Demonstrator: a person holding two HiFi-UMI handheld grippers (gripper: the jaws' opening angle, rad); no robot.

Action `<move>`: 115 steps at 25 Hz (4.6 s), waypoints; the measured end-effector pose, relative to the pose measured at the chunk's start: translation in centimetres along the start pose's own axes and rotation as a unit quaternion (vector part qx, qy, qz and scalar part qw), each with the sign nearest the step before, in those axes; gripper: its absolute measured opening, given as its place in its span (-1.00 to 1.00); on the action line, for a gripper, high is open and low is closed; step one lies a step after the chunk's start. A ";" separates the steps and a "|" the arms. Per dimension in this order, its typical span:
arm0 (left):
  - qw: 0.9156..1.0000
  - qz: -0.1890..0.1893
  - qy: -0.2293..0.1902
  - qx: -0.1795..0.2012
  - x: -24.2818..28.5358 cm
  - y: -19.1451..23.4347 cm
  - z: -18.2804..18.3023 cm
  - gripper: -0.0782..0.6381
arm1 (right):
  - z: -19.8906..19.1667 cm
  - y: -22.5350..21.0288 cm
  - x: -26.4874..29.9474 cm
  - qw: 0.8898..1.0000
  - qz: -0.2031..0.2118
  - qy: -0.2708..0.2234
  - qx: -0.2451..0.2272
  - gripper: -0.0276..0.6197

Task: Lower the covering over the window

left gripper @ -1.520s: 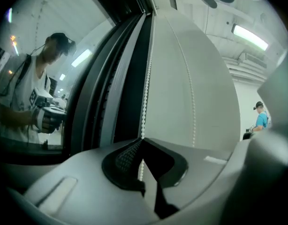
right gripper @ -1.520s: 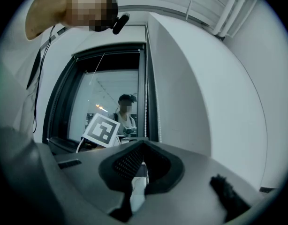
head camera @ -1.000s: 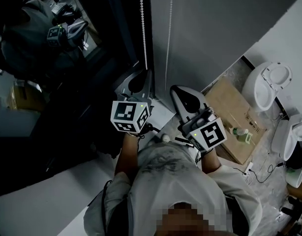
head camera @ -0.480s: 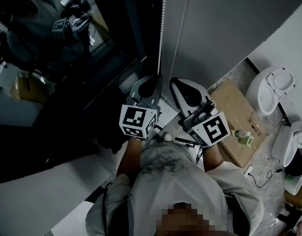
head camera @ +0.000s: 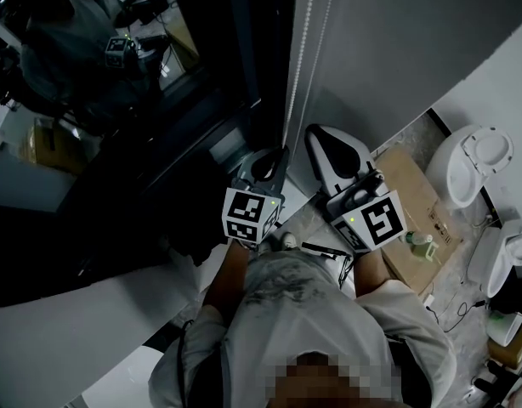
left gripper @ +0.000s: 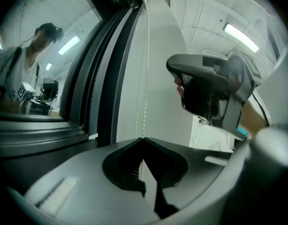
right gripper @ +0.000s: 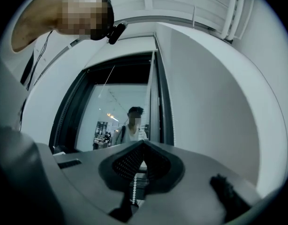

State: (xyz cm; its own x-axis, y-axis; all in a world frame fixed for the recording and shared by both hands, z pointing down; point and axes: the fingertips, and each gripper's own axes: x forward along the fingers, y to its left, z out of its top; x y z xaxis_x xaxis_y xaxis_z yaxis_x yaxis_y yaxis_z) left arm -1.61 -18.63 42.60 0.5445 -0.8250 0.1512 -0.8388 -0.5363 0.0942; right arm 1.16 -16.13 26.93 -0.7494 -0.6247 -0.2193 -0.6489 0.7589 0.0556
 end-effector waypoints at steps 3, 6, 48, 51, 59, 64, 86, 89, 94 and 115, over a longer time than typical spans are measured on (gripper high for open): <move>1.000 0.005 0.020 -0.004 -0.2 0.0 -2.2 -0.76 | 0.4 -0.4 0.4 1.000 -0.001 -0.004 0.003 -0.86; 0.999 0.008 0.037 -0.009 -0.4 0.1 -4.3 -0.76 | 1.0 -0.4 1.0 1.000 0.004 -0.006 0.005 -0.86; 0.992 -0.073 -0.056 -0.091 -7.3 0.1 0.8 -0.41 | -0.1 3.8 4.0 0.998 0.057 0.010 0.028 -0.84; 0.990 -0.076 -0.083 -0.088 -7.9 0.3 3.8 -0.40 | -2.2 4.1 3.6 0.997 0.055 0.033 0.037 -0.84; 0.988 -0.082 -0.124 -0.050 -8.2 0.6 10.4 -0.39 | -6.8 4.9 2.3 0.993 0.054 0.090 0.055 -0.84; 0.985 -0.102 -0.140 -0.026 -7.3 -0.3 13.4 -0.39 | -8.6 5.1 1.6 0.991 0.050 0.107 0.064 -0.84; 0.979 -0.126 -0.157 0.034 -4.3 -2.7 16.7 -0.73 | -11.7 4.5 -0.3 0.987 0.034 0.148 0.042 -0.84; 0.979 -0.127 -0.159 0.031 -4.5 -2.2 16.7 -0.73 | -10.5 4.8 -0.2 0.990 0.044 0.133 0.033 -0.83; 0.980 -0.122 -0.153 0.033 -4.8 -1.8 16.2 -0.74 | -5.5 4.1 -0.4 0.996 0.043 0.051 0.058 -0.72; 0.992 -0.110 -0.055 -0.039 -3.4 -1.4 3.9 -0.73 | 1.3 2.9 0.6 0.999 0.038 -0.021 0.011 -0.52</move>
State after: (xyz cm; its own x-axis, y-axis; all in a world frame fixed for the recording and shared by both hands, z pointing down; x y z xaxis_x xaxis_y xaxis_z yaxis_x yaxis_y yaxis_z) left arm -2.29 -15.73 38.08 0.7072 -0.7069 0.0109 -0.6957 -0.6931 0.1889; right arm -1.00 -14.08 25.64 -0.7900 -0.5571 -0.2559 -0.5868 0.8080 0.0527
